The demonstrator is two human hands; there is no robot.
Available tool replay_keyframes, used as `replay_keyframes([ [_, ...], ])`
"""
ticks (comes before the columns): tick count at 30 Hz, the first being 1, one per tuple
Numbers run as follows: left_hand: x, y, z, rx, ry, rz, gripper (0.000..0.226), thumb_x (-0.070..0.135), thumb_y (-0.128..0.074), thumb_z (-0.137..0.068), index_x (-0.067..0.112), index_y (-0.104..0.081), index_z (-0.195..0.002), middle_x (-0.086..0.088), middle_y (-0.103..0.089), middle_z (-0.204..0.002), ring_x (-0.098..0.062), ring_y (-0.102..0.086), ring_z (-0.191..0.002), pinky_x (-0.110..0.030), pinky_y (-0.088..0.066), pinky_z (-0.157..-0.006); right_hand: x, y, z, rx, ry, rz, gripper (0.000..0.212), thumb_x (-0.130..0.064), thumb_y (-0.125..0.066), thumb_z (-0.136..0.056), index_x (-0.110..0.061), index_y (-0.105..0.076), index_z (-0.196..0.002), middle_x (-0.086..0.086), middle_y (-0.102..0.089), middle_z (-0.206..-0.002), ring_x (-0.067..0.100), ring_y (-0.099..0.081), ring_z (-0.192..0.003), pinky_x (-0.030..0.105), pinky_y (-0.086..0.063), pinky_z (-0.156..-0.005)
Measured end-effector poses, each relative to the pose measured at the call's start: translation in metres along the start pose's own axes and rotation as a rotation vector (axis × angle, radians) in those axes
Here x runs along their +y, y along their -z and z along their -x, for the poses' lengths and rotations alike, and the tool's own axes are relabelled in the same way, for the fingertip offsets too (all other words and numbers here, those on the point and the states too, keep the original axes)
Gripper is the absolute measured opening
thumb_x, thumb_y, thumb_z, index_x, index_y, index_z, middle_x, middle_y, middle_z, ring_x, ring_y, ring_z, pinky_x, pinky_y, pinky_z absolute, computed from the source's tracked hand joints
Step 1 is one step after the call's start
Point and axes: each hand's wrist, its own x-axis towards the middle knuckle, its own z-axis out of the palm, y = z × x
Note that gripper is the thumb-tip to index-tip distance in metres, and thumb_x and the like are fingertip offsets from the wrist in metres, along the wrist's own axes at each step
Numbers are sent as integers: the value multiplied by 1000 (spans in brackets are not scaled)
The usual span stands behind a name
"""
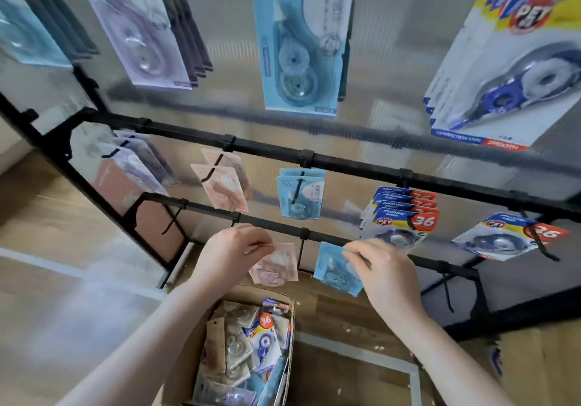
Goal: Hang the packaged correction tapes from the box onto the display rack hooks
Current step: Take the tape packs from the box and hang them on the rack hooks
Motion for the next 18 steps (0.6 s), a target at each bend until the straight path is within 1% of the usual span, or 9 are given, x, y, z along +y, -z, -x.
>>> replay_keyframes([
  [3, -5, 29, -2, -2, 19, 8, 27, 44, -57, -75, 20, -69, -78, 17, -60, -73, -2, -52, -70, -28, -48, -62, -29, 10, -18, 25, 59, 9, 11, -19, -63, -80, -13, -73, -79, -3, -70, -76, 16, -64, -65, 15, -38, -52],
  [4, -9, 37, -3, -4, 12, 3, 30, 47, -55, -76, 20, -69, -78, 15, -62, -74, -2, -53, -68, -28, -48, -62, -38, 11, -24, 28, 70, 18, 14, -21, -61, -79, -13, -73, -79, -3, -70, -76, 15, -64, -65, 14, -37, -52],
  [6, -19, 52, -5, -11, -10, -2, 29, 44, -56, -76, 19, -70, -79, 13, -63, -76, -5, -55, -69, -28, -46, -62, -55, 8, -33, 33, 69, 31, 15, -21, -60, -79, -13, -73, -80, -2, -70, -75, 14, -63, -64, 8, -29, -54],
  [9, -32, 72, -5, -19, -22, 22, 24, 38, -58, -75, 18, -71, -80, 12, -64, -77, -5, -54, -74, -20, -42, -62, -75, 1, -39, 29, 55, 59, 12, -19, -63, -80, -12, -73, -82, -1, -69, -76, 17, -64, -65, 13, -31, -53],
  [11, -40, 88, -7, -20, -47, 13, 23, 36, -59, -75, 18, -71, -81, 11, -66, -78, -7, -55, -75, -17, -40, -62, -88, -2, -47, 55, 52, 82, 20, -24, -58, -83, -13, -73, -84, -1, -70, -77, 16, -64, -66, 10, -29, -53],
  [14, -53, 109, -10, -14, -72, 1, 16, 32, -64, -79, 18, -71, -82, 8, -66, -80, -10, -58, -73, -27, -46, -63, -104, -12, -59, 73, 62, 83, 38, -35, -44, -86, -12, -74, -87, 0, -70, -80, 17, -64, -70, 15, -32, -55],
  [15, -56, 114, -8, -15, -73, 3, 11, 28, -67, -80, 18, -71, -82, 8, -66, -80, -12, -59, -73, -29, -47, -64, -107, -15, -60, 62, 53, 93, 38, -34, -44, -87, -11, -74, -88, 1, -70, -81, 18, -64, -71, 15, -31, -54],
  [16, -58, 117, -7, -16, -75, 7, 7, 24, -70, -81, 17, -71, -82, 7, -66, -81, -12, -59, -74, -30, -47, -65, -108, -18, -60, 52, 35, 108, 32, -31, -49, -87, -11, -74, -89, 2, -70, -82, 19, -65, -72, 13, -29, -52],
  [18, -63, 122, -5, -3, -77, 4, 5, 21, -71, -81, 16, -71, -82, 6, -66, -80, -14, -60, -74, -31, -48, -65, -110, -23, -61, 36, 18, 134, 13, -17, -65, -85, -9, -73, -91, 5, -69, -83, 23, -65, -74, 13, -32, -53],
])
